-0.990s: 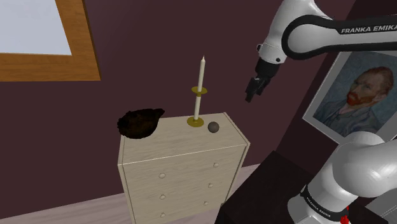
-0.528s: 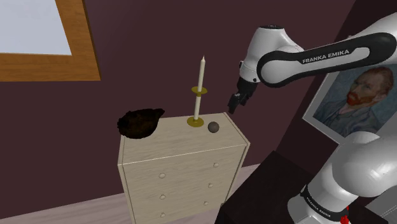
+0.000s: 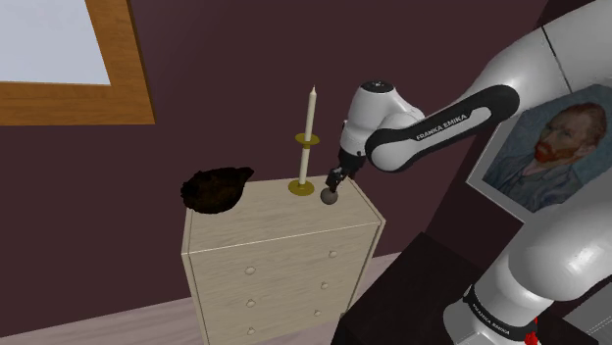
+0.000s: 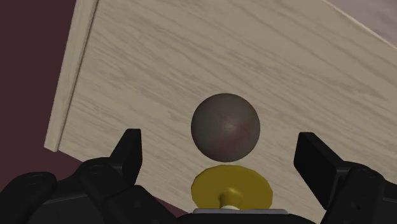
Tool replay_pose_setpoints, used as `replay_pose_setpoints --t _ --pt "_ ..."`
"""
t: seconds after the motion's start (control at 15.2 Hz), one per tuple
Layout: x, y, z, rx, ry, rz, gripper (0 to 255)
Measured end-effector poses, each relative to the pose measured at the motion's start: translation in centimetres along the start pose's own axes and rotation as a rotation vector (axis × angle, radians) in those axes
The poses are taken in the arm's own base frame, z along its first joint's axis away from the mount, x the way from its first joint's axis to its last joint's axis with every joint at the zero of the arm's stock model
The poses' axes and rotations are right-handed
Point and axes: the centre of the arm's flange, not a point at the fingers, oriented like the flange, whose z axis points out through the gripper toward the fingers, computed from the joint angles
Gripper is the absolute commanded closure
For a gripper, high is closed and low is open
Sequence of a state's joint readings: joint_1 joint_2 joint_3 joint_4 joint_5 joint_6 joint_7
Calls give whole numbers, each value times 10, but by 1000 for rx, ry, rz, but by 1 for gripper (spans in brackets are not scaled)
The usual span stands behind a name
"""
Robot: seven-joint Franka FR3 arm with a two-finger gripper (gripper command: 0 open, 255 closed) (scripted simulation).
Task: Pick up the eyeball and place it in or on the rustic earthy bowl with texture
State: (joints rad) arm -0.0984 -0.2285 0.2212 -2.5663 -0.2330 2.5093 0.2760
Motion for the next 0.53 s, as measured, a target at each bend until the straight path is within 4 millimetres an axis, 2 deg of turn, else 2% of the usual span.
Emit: replay_pose_setpoints --t 0.2,0.53 --pt "13 -9 30 -20 13 4 0" --pt "19 -12 61 -22 17 4 0"
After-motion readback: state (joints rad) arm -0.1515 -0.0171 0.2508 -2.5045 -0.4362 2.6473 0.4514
